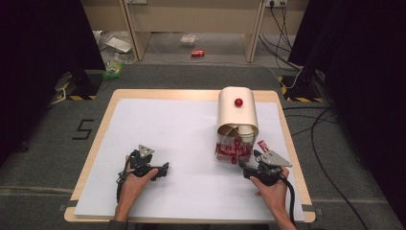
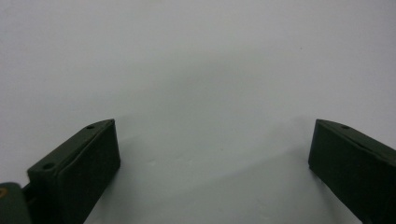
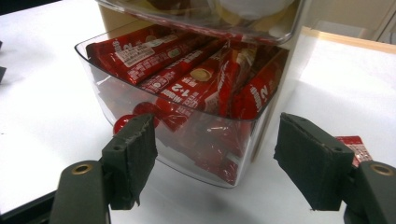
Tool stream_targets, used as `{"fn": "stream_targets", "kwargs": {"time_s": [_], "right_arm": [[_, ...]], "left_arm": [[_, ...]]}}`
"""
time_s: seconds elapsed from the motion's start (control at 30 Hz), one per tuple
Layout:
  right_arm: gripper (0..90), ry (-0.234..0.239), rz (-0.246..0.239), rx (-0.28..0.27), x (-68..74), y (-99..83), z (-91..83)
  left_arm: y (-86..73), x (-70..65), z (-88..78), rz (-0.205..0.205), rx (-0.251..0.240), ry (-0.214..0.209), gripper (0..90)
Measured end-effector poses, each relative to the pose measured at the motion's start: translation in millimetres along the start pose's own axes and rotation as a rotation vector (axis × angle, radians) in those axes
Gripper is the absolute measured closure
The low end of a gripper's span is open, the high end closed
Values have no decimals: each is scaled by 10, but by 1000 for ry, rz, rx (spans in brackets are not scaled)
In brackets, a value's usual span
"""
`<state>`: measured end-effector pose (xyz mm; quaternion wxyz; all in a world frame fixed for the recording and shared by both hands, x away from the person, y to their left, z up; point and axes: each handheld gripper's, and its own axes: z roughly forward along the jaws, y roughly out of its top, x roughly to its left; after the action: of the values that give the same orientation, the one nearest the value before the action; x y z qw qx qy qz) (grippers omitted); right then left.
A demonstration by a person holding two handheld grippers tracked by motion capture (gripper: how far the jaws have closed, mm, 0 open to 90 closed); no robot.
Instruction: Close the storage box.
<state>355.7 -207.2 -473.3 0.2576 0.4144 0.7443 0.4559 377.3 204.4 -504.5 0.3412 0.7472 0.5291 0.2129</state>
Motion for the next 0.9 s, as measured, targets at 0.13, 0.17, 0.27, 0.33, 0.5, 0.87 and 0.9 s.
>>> {"fn": "stream_targets", "kwargs": {"time_s": [0.13, 0.17, 0.27, 0.33, 0.5, 0.87, 0.9], "right_arm": [[292, -11, -1, -5, -1, 1, 5], [292, -13, 0, -4, 0, 3, 6], [292, -21, -6, -7, -7, 8, 22], [292, -19, 1, -7, -13, 11, 31], [292, -24, 1, -10, -25, 29, 59], [291, -17, 26, -24, -63, 47, 108], [291, -17, 26, -24, -63, 47, 108]], "left_arm": [[0, 0, 0, 0, 0, 0, 14], [0, 0, 0, 0, 0, 0, 14], [0, 0, 1, 0, 1, 0, 14], [0, 0, 0, 0, 0, 0, 14], [0, 1, 0, 0, 1, -1, 14], [0, 0, 1, 0, 0, 0, 14], [0, 0, 1, 0, 0, 0, 13]]}}
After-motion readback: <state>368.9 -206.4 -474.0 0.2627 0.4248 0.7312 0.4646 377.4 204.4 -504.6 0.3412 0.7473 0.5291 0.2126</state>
